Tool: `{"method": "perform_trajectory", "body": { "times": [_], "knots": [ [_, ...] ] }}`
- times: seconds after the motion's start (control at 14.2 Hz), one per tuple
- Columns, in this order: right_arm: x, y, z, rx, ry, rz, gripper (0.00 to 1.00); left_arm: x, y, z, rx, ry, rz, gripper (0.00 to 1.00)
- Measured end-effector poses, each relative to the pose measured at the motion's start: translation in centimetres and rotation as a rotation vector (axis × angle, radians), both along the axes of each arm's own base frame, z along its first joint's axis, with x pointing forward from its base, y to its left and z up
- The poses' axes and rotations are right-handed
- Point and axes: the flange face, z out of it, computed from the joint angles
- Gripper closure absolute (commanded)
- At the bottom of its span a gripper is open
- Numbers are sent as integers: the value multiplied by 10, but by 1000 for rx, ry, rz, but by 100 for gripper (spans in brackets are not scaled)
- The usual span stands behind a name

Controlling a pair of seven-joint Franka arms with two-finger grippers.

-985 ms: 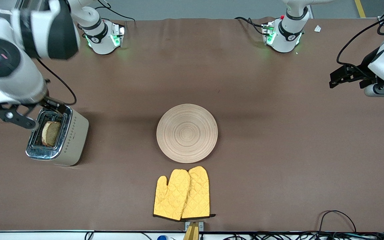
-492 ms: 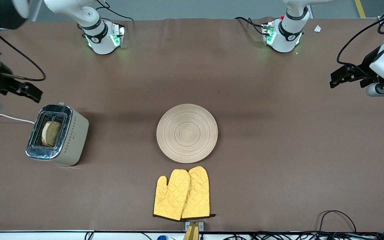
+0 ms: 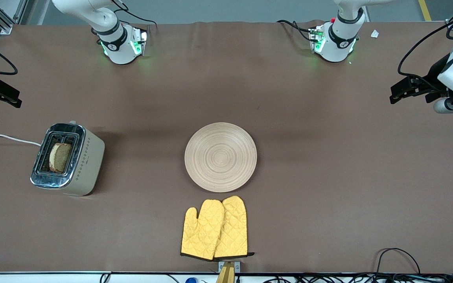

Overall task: Move plate and put bread in toaster
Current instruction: 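Open the right gripper and lift it away from the toaster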

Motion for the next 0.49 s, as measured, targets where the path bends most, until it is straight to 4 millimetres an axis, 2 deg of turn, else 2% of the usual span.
{"method": "perform_trajectory", "body": {
  "times": [0.28, 0.49],
  "knots": [
    [-5, 0, -7, 14, 12, 13, 0, 0, 2, 10, -2, -21, 3, 0],
    [-9, -14, -3, 18, 8, 27, 0, 1, 3, 12, -3, -27, 6, 0]
  ]
}}
